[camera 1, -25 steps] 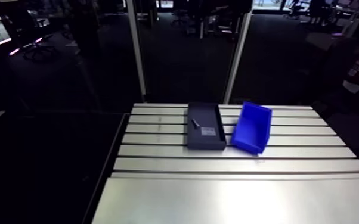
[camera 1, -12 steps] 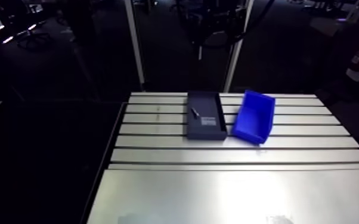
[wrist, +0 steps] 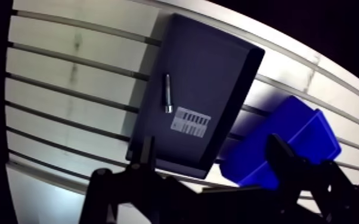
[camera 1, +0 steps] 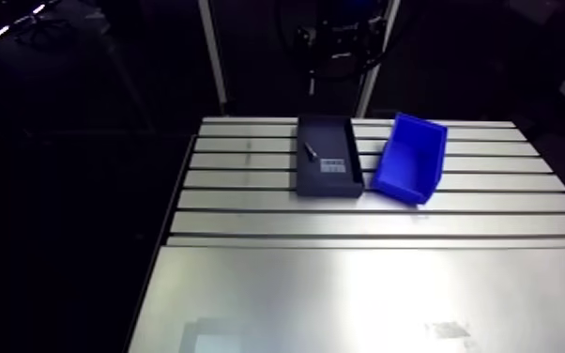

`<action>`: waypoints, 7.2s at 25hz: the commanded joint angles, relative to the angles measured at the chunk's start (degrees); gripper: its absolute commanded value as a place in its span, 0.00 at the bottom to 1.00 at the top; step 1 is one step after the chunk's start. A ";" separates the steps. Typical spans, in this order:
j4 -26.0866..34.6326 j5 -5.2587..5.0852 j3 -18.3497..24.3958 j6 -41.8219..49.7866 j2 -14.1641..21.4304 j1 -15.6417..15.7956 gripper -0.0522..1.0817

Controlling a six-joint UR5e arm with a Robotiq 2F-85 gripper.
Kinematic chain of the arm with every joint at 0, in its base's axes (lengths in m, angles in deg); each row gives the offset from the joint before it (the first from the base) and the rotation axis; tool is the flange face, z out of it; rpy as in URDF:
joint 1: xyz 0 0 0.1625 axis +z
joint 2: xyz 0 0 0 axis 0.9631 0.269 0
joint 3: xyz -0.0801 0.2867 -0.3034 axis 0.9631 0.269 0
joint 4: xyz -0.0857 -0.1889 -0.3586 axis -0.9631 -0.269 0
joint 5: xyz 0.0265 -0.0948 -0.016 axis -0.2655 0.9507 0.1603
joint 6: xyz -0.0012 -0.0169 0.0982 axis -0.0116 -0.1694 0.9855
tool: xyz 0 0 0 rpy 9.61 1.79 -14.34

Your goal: Pick up the M10 bolt from the tray and put it into the blue bin.

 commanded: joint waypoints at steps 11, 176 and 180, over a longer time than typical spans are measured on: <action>-3.34 0.29 -4.40 0.97 -3.66 -0.31 0.22; -7.73 -0.94 -4.13 -1.85 -7.00 1.89 0.82; -3.16 -0.94 -3.61 -4.05 -2.70 1.36 0.87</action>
